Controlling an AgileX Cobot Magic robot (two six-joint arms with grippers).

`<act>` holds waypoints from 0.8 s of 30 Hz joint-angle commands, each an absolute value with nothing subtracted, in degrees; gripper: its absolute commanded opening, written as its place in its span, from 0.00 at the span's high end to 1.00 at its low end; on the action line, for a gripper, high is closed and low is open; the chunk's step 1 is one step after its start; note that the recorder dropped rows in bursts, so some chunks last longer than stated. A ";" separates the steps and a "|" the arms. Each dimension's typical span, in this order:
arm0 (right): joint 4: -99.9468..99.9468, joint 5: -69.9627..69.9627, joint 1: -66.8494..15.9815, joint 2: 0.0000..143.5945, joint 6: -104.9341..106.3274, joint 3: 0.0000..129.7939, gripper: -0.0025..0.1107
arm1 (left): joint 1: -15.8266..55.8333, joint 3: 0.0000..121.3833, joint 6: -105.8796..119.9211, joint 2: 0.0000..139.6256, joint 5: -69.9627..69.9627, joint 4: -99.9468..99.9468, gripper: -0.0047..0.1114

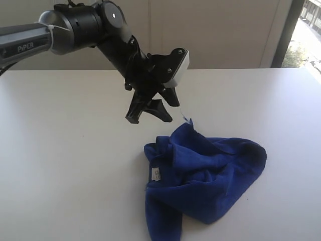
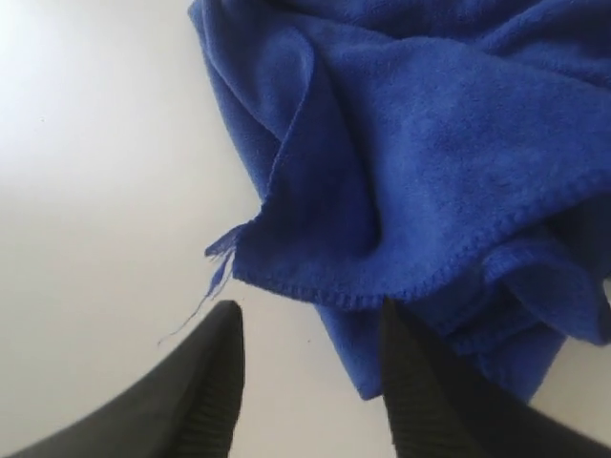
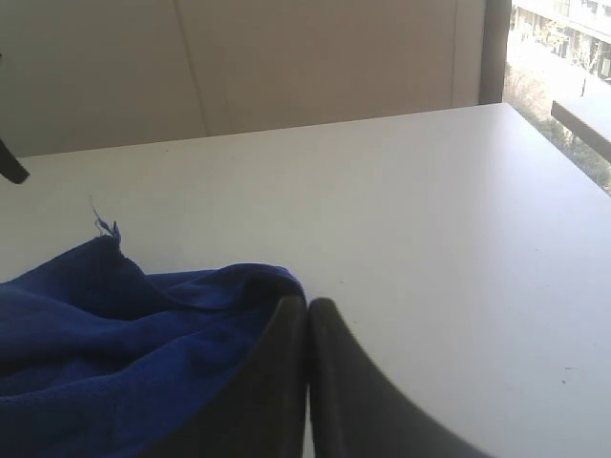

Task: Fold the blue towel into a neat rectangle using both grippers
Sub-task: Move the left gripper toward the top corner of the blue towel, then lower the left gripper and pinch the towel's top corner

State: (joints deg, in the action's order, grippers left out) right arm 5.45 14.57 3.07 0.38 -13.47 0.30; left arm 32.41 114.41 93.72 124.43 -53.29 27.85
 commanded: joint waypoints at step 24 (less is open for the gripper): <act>5.96 14.10 3.35 0.00 -13.64 0.00 0.98 | 32.72 114.71 55.94 132.60 -42.97 39.27 0.59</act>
State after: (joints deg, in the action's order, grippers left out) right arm 5.45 14.57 3.07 0.38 -13.47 0.30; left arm 34.08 114.41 63.56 132.63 -37.88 38.23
